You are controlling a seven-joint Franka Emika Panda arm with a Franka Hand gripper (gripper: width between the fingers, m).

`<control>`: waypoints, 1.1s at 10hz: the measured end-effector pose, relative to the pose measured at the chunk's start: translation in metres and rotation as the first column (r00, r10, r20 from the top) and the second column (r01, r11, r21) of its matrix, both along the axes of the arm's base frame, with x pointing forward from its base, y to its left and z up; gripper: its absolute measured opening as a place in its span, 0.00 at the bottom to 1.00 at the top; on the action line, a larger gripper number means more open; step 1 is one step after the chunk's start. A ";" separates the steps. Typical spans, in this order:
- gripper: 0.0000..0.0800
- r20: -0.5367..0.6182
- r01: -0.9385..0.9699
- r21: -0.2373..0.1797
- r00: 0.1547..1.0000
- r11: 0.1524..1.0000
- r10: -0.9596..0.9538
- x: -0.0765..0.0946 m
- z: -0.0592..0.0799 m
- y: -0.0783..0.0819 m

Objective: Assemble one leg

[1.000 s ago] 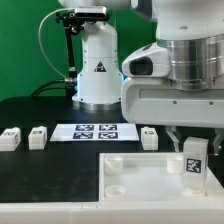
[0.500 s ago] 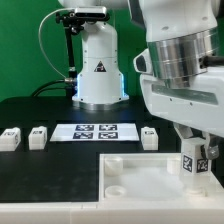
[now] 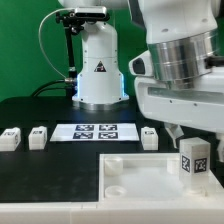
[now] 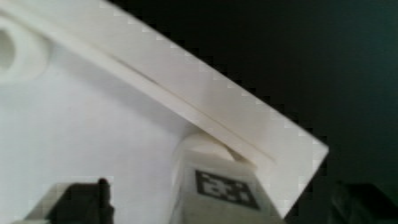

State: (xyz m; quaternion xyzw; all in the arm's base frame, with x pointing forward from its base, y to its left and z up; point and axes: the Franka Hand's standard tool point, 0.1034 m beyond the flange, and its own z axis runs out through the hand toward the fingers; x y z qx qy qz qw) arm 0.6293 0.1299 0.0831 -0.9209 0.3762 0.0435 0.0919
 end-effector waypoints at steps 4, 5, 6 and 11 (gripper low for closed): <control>0.81 0.085 -0.395 -0.025 0.914 0.918 0.396 0.002 0.000 -0.005; 0.81 0.102 -0.561 -0.083 0.817 0.824 0.567 0.007 0.002 -0.011; 0.81 0.107 -0.690 -0.139 0.703 0.711 0.703 0.011 0.004 -0.009; 0.40 0.105 -0.510 -0.111 0.847 0.853 0.520 0.011 0.005 0.003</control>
Offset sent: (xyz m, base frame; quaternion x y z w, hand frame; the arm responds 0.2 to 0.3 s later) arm 0.0000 0.0000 0.0000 0.0000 0.0000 -0.1790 0.9838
